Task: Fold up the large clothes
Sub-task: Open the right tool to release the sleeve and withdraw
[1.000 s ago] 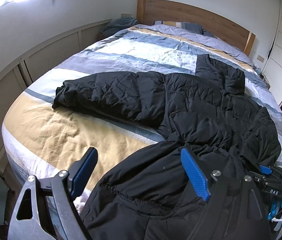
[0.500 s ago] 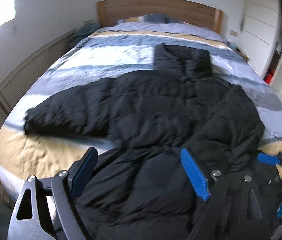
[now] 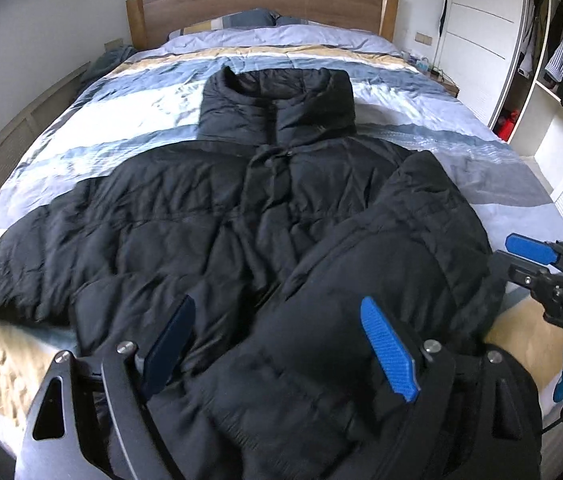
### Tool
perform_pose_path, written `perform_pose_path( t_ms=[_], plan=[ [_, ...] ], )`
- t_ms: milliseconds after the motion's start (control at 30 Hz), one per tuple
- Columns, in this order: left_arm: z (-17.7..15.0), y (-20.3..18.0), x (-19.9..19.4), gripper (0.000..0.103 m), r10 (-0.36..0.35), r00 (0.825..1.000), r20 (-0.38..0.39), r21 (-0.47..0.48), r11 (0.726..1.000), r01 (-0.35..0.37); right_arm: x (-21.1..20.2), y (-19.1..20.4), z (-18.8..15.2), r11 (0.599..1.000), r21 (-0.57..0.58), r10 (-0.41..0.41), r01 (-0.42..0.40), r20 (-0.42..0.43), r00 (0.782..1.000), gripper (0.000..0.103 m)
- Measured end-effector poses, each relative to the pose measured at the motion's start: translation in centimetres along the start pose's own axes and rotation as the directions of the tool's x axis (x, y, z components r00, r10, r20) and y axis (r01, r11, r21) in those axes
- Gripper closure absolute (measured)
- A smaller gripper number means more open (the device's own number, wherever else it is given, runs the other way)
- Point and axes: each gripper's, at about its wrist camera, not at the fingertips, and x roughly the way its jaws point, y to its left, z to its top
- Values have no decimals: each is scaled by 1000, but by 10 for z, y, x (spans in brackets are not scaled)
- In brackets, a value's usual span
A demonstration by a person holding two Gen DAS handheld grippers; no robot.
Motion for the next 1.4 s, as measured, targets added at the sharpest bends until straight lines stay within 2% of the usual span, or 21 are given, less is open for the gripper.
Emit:
perform_pose_path(
  t_ms=[133,300,567,700,800,967,1100,1167,1400],
  plan=[
    [1,-7,29,18,16,1000,-13,4,1000,-16,29,-8,7,1000,-7,-19,18,-21,1000,43],
    [-19,-4,61,18,58,996,-63,19,998,-57,58,-8,-1,1000,-9,0,0,-59,998,41],
    [-36,-5,79,17,81,992,-92,49,996,-77,86,-10,-19,1000,9,-20,22,-134,991,38],
    [-32,0,61,18,84,994,-65,52,995,-81,76,-5,-17,998,6,-60,62,-141,988,38],
    [-37,5,43,18,101,994,-31,53,994,-99,55,7,-16,995,-12,-95,95,-102,990,38],
    [-52,18,38,18,138,988,-75,64,989,-133,34,32,-25,992,-32,-123,121,-63,990,37],
    [-59,30,12,18,118,991,-55,37,993,-117,27,44,-39,990,-11,-138,137,-84,987,35],
    [-62,39,-8,18,106,994,-28,33,994,-105,19,50,-44,993,6,-119,120,-83,989,35],
    [-80,82,-69,18,68,997,46,-24,997,-67,-21,85,-57,994,3,-114,114,-35,993,35]
  ],
)
